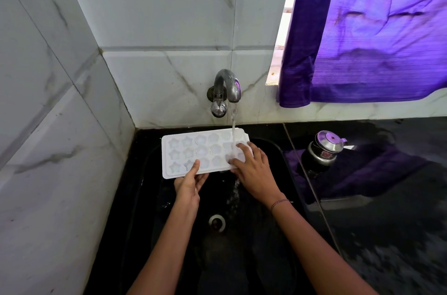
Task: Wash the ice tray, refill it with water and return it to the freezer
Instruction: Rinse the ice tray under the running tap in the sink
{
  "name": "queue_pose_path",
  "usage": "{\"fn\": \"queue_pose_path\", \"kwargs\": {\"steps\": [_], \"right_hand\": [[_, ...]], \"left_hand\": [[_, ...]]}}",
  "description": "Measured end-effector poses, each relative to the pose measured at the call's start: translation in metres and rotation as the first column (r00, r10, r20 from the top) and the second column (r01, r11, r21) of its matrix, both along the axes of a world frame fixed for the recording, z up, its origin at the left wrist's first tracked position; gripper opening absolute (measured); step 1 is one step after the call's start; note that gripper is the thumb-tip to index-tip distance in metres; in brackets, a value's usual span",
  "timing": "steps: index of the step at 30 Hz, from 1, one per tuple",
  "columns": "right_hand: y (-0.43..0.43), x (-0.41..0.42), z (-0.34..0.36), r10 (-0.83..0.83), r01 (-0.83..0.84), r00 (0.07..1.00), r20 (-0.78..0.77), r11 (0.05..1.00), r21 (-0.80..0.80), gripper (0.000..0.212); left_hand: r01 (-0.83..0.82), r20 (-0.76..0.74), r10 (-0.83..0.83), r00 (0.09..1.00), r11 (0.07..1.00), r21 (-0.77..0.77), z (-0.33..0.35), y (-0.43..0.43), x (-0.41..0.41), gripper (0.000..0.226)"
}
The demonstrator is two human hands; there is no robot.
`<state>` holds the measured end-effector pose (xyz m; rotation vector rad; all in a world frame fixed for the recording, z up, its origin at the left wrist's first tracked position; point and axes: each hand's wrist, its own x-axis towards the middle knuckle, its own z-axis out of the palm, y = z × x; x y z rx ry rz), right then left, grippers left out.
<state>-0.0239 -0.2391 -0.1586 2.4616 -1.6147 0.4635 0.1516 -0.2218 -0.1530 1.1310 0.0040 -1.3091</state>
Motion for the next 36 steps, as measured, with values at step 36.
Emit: {"fn": "queue_pose_path", "kwargs": {"steps": [36], "right_hand": [[0.017, 0.025, -0.012, -0.169, 0.161, 0.986, -0.014, 0.908, 0.387, 0.05]], "left_hand": [[0.115, 0.751, -0.241, 0.614, 0.969, 0.216, -0.013, 0.022, -0.009, 0.037]]}}
